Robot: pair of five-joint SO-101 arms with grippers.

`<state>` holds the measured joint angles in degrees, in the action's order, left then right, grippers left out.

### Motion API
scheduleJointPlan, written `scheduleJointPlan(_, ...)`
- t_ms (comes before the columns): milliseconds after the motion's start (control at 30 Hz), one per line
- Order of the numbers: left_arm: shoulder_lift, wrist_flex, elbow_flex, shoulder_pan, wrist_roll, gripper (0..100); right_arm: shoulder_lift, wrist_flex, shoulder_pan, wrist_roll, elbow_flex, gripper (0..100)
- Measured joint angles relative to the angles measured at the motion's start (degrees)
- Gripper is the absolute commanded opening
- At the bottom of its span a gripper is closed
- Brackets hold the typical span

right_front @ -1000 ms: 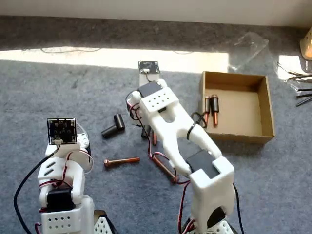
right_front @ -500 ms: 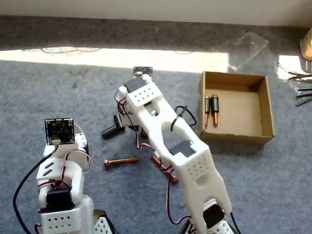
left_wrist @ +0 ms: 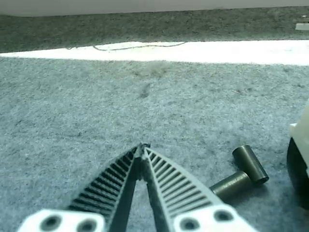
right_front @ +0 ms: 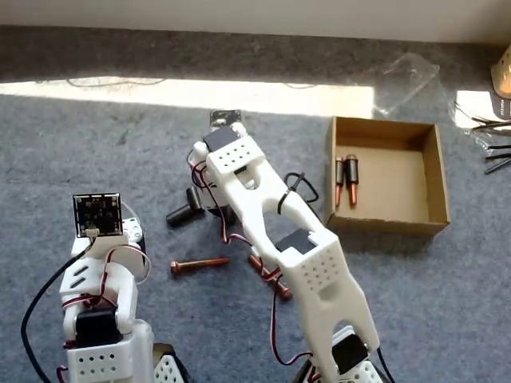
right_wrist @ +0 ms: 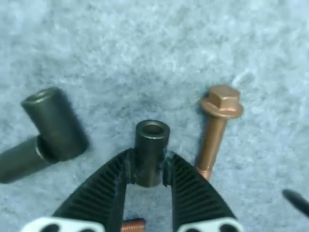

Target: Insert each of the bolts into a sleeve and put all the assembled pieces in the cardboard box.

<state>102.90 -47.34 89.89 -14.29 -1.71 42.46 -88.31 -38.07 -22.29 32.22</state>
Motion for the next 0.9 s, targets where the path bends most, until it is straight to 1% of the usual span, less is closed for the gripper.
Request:
scheduleJointPlan(167, 0.0, 0.0, 0.0, 0.0, 0.0, 1, 0.4, -1.5, 0.0, 12.8, 0.2, 0.8)
scheduleJointPlan(300, 0.0, 0.0, 0.0, 0.0, 0.0, 1, 0.4, -2.3, 0.0, 20.7, 0.4, 0.8)
scheduleJointPlan(367, 0.0, 0.0, 0.0, 0.0, 0.0, 1, 0.4, -2.5, 0.0, 23.5, 0.4, 0.9)
scheduleJointPlan(700, 0.0, 1.8, 2.3, 0.0, 0.0, 1, 0.4, -2.5, 0.0, 30.4, 0.4, 1.0)
scheduleJointPlan(900, 0.0, 1.9, 2.4, 0.0, 0.0, 1, 0.4, -2.2, 0.1, 31.3, 0.4, 0.5)
